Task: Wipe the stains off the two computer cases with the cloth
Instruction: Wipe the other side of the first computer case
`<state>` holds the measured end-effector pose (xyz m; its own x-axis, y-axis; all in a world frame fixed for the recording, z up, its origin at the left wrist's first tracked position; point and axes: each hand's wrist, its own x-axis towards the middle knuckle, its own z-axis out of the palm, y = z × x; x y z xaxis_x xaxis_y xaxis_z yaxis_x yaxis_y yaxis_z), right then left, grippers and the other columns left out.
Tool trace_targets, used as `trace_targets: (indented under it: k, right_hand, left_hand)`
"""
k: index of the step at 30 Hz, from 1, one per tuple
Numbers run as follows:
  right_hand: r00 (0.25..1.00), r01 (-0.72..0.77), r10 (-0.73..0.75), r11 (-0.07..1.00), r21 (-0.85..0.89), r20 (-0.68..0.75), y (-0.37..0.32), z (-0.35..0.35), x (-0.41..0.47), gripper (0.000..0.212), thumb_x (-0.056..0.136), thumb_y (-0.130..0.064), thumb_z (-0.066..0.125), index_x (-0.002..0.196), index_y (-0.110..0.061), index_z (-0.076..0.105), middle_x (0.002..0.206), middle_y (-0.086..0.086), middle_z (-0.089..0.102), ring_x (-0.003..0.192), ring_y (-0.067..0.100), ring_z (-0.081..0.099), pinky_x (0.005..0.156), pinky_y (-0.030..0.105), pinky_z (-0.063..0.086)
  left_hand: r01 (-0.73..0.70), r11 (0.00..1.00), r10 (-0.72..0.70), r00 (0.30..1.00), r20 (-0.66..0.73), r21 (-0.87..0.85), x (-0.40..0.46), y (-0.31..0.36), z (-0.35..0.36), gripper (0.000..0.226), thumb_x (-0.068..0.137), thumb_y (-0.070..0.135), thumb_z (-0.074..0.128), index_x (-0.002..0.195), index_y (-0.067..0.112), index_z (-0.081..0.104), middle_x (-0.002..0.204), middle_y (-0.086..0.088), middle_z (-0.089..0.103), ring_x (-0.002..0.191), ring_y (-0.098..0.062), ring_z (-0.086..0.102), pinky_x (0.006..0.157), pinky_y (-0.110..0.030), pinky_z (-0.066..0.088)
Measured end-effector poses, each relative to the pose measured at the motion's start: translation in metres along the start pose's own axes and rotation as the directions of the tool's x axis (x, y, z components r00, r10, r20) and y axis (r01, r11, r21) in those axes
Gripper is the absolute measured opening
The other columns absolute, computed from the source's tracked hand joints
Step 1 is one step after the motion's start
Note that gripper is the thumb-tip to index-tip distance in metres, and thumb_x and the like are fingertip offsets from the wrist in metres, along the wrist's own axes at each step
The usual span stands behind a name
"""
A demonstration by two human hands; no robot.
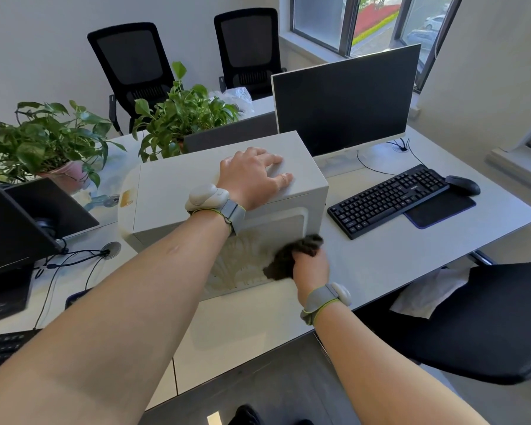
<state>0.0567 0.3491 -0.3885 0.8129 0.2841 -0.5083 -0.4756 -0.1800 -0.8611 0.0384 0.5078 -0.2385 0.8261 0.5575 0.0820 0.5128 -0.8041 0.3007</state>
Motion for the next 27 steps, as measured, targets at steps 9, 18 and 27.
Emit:
trace_targets:
  k: [9,18,27]
  right_hand:
    - [0.957,0.291,-0.289,0.95,-0.114,0.032,-0.035,-0.01,-0.039,0.014,0.08,-0.026,0.067,0.088,-0.016,0.059,0.082,0.008,0.066,0.079,0.03,0.066,0.071,0.053,0.06]
    - [0.294,0.865,-0.833,0.023,-0.501,0.469,-0.146,0.031,-0.03,0.019,0.08,-0.028,0.059,0.09,-0.017,0.047,0.082,-0.007,0.047,0.079,0.021,0.047,0.069,0.033,0.036]
    - [0.386,0.752,-0.766,-0.062,-0.656,0.514,-0.177,0.071,0.007,0.019,0.088,-0.039,0.045,0.09,-0.02,0.042,0.068,-0.003,0.055,0.057,0.025,0.051,0.054,0.033,0.035]
  left_hand:
    - [-0.16,0.975,0.115,0.958,0.262,0.154,-0.01,-0.007,-0.015,0.121,0.07,0.09,0.059,0.164,0.028,0.013,0.173,-0.008,0.0,0.159,-0.025,-0.003,0.125,-0.059,0.0]
    - [0.017,0.922,-0.086,0.983,0.164,0.386,-0.05,-0.059,-0.031,0.109,0.058,0.109,0.021,0.15,0.05,0.015,0.148,-0.011,0.037,0.129,-0.044,0.04,0.1,-0.066,0.04]
    - [0.032,0.93,-0.061,0.996,0.067,0.365,-0.012,-0.075,-0.035,0.099,0.06,0.107,0.012,0.127,0.038,0.036,0.128,-0.004,0.053,0.114,-0.038,0.052,0.091,-0.056,0.045]
